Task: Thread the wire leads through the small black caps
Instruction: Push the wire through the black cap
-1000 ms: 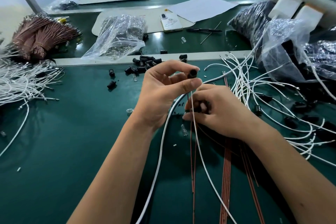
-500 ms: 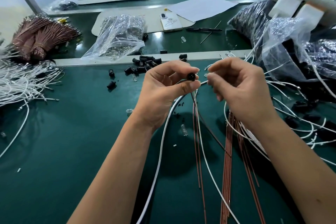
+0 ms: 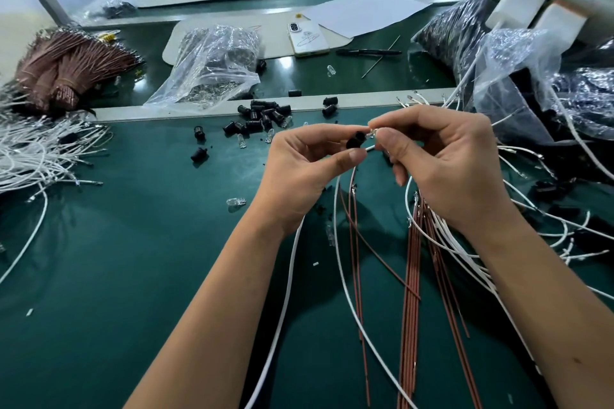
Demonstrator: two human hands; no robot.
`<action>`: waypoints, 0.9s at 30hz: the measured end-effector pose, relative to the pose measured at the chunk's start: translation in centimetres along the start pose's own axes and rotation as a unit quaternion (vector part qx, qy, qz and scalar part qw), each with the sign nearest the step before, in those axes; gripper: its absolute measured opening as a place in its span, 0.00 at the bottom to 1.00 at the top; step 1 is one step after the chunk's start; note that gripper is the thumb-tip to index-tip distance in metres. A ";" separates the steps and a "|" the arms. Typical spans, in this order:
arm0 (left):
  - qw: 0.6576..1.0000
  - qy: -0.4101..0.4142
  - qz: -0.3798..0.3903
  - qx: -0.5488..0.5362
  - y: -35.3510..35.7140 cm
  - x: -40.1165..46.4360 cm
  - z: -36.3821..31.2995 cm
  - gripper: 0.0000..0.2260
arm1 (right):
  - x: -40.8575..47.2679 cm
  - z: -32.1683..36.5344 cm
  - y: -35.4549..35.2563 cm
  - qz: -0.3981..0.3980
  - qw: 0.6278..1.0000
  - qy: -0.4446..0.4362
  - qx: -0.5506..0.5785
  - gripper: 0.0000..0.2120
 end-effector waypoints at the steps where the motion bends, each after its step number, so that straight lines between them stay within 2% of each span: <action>1: 1.000 0.000 0.002 0.009 0.0 0.0 0.0 0.12 | 0.0 0.0 -0.1 -0.005 1.000 -0.001 -0.007 0.03; 18: 0.995 -0.019 0.009 0.099 -0.3 -0.2 0.4 0.12 | 0.3 -1.1 0.1 -0.001 0.997 0.018 -0.068 0.02; 27: 0.994 -0.015 -0.002 0.105 -0.1 -0.3 0.4 0.08 | 0.6 -3.9 0.6 0.040 0.983 0.147 0.099 0.04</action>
Point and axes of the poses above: each hand's wrist, its own x-axis towards the middle knuckle, its own y-axis out of the palm, z = x × y, the point moved 10 cm from there along x, towards the middle knuckle, and after that the axes turned 15 degrees about y, right-handed, at the moved point
